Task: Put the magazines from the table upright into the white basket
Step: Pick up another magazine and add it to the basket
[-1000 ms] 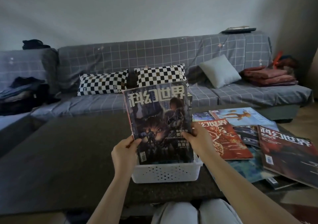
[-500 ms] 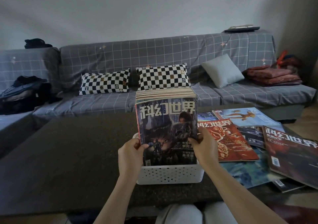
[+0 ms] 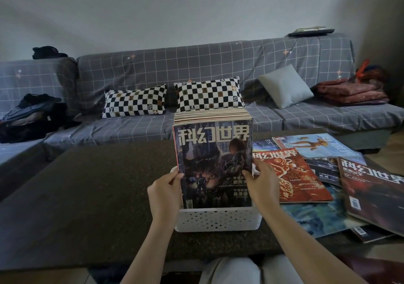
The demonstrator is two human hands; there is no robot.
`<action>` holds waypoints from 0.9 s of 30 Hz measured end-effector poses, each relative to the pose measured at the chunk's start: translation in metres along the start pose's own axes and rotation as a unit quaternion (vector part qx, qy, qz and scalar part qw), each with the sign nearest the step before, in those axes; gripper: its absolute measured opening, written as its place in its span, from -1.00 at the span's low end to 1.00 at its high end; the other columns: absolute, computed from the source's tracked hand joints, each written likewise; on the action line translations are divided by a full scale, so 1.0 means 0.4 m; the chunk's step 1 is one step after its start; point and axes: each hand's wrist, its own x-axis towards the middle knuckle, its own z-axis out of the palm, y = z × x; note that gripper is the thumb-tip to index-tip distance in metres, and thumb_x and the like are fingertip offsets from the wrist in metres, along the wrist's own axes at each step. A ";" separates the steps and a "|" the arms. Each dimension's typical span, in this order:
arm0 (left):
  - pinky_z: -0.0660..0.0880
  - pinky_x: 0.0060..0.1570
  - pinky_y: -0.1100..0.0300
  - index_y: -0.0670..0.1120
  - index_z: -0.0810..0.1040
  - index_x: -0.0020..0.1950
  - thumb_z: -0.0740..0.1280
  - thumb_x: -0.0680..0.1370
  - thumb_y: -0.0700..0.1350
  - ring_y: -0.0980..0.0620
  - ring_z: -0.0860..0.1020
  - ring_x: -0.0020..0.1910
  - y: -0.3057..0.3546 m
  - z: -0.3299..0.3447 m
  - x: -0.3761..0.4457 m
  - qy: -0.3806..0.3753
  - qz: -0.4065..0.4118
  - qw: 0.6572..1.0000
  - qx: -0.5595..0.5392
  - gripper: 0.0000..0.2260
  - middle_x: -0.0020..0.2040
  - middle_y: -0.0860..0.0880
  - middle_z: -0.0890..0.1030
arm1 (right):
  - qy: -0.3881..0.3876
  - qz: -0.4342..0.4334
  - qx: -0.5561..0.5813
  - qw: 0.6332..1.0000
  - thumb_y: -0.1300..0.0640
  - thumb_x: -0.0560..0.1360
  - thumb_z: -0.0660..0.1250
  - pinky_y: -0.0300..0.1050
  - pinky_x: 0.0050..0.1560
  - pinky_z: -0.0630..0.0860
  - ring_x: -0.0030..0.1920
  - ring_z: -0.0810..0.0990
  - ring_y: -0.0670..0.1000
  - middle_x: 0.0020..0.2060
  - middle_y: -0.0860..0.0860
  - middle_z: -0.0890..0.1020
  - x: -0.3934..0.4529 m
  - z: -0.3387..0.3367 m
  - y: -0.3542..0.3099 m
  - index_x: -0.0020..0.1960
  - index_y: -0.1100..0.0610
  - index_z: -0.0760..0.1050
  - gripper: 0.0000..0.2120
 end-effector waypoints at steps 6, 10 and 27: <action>0.36 -0.50 0.45 -0.18 0.62 0.19 0.36 0.55 -0.15 0.17 0.59 -0.32 0.003 0.017 -0.001 -0.022 -0.013 0.999 0.025 -0.77 -0.14 -0.09 0.72 | -0.016 -0.038 -0.038 0.998 0.15 0.52 0.31 -0.48 -0.39 0.24 -0.33 0.40 -0.29 -0.06 -0.06 0.67 0.006 -0.004 0.011 0.22 0.07 0.52 -0.72; 0.34 -0.54 0.33 -0.14 0.64 0.15 0.36 0.56 -0.13 0.13 0.47 -0.51 0.001 0.019 -0.003 -0.029 -0.034 0.999 0.023 -0.79 -0.33 0.05 0.66 | -0.018 -0.034 -0.044 0.998 0.14 0.52 0.31 -0.44 -0.41 0.27 -0.33 0.42 -0.29 -0.10 -0.08 0.66 0.004 -0.002 0.014 0.21 0.09 0.51 -0.73; 0.45 -0.19 0.21 0.01 0.48 0.27 0.37 0.53 -0.02 0.15 0.52 -0.10 0.078 0.005 -0.091 0.015 0.014 0.999 0.039 -0.68 0.11 0.02 0.52 | -0.042 -0.003 0.035 0.998 0.10 0.52 0.31 -0.28 0.02 0.41 0.22 0.53 0.00 0.26 -0.01 0.53 -0.040 -0.061 0.002 0.41 0.12 0.33 -0.53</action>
